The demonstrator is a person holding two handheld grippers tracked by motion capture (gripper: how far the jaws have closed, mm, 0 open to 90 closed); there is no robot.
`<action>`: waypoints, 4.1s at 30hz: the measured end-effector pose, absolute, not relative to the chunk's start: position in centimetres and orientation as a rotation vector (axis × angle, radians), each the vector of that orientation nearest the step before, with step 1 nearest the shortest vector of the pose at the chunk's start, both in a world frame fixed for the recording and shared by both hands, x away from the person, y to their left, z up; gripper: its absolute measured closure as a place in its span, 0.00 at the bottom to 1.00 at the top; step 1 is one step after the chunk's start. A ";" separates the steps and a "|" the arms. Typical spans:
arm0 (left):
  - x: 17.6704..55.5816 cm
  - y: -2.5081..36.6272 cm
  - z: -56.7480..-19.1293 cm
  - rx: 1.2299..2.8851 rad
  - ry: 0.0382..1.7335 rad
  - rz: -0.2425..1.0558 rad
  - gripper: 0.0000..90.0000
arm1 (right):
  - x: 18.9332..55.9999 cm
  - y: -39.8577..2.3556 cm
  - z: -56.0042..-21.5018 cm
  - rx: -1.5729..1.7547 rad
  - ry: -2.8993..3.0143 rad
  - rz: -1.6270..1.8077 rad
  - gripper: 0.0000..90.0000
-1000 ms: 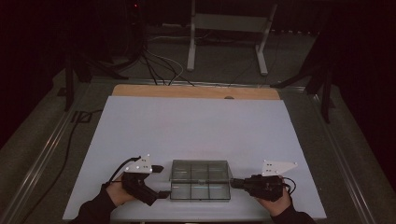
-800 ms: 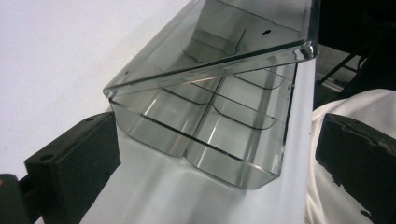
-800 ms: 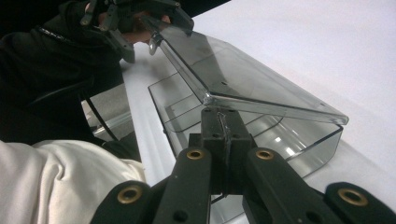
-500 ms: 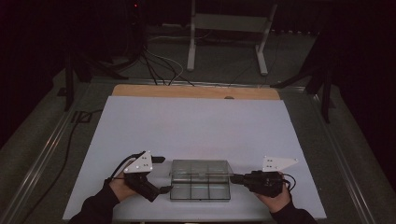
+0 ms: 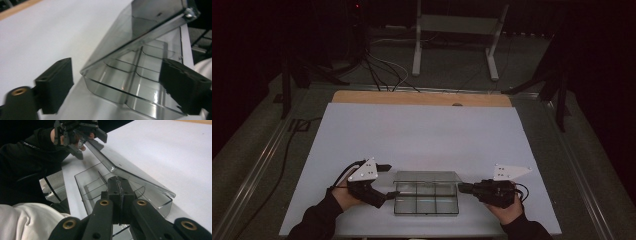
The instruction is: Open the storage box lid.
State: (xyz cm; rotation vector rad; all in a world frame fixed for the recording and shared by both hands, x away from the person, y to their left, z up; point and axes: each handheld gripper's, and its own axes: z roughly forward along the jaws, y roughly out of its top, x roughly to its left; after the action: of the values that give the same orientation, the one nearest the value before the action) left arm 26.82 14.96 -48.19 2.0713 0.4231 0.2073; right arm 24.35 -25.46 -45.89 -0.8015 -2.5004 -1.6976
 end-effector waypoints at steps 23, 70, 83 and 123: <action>28.0 14.4 -49.2 2.112 0.373 0.330 0.63 | 24.9 -25.3 -45.4 -0.800 -2.508 -1.716 1.00; 28.7 14.4 -48.8 2.074 0.400 0.339 0.89 | 26.9 -26.8 -47.8 -1.003 -2.555 -1.676 0.66; 29.1 14.4 -48.8 2.065 0.417 0.323 0.90 | 28.5 -25.6 -48.3 -0.997 -2.568 -1.652 0.72; 31.1 14.4 -49.2 2.015 0.501 0.275 0.93 | 30.0 -24.1 -48.6 -1.176 -2.555 -1.692 0.90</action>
State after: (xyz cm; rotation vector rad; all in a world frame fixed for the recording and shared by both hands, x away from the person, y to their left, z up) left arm 31.06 14.36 -49.17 2.0153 0.5014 0.2753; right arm 29.98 -24.07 -48.60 -1.1763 -2.5553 -1.6920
